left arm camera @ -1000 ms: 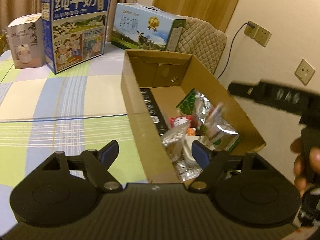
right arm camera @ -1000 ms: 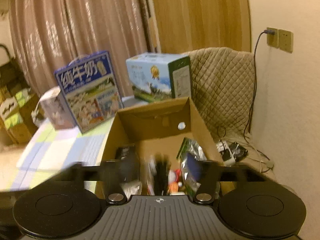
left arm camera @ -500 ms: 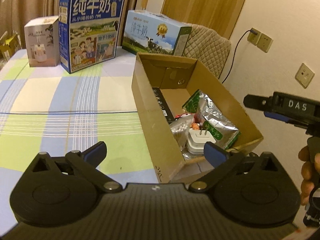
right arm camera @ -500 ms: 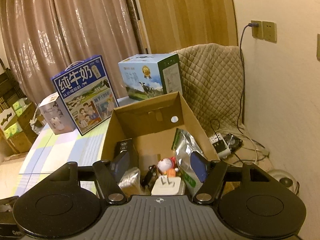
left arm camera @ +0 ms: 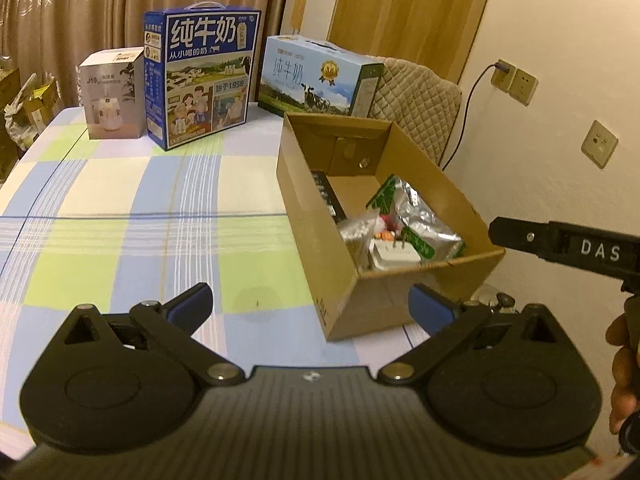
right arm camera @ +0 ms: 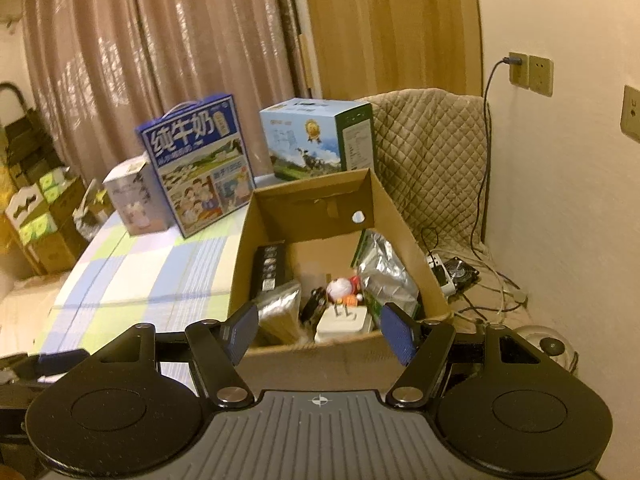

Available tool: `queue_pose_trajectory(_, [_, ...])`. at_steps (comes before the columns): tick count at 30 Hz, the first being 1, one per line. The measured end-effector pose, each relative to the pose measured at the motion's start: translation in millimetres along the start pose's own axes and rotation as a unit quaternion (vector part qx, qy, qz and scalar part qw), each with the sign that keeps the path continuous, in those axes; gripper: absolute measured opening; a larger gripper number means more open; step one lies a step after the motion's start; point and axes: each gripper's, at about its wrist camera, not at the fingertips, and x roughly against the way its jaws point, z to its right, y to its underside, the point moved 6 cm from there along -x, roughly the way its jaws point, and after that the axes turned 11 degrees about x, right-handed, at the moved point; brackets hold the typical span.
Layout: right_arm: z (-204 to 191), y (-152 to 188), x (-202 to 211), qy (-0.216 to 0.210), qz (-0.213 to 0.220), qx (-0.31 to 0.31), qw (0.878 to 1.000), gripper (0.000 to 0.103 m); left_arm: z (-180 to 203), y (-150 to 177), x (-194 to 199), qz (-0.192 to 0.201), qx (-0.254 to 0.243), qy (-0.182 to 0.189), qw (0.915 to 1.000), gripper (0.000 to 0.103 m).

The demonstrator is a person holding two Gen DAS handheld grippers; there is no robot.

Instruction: Organize objects

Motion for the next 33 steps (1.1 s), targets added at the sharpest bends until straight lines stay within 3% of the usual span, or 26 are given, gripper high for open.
queue_pose_trajectory(7, [-18.7,22.6,22.8,0.001,-0.014,0.020,1.000,0.065,-5.6,17.1,22.3,-0.007,0.005,-0.007,0.9999,0.102])
queue_pose_trajectory(15, [-33.3,49.4,46.7,-0.003,-0.022,0.028,0.999,0.065,-10.7,22.9,48.3,0.011,0.009,-0.018,0.9997,0.102])
queue_pose_trajectory(33, [-43.9,59.3,73.5,-0.003,-0.020,0.037,0.999,0.065,-14.1,37.9,78.1,0.029,0.008,-0.023,0.9993,0.102])
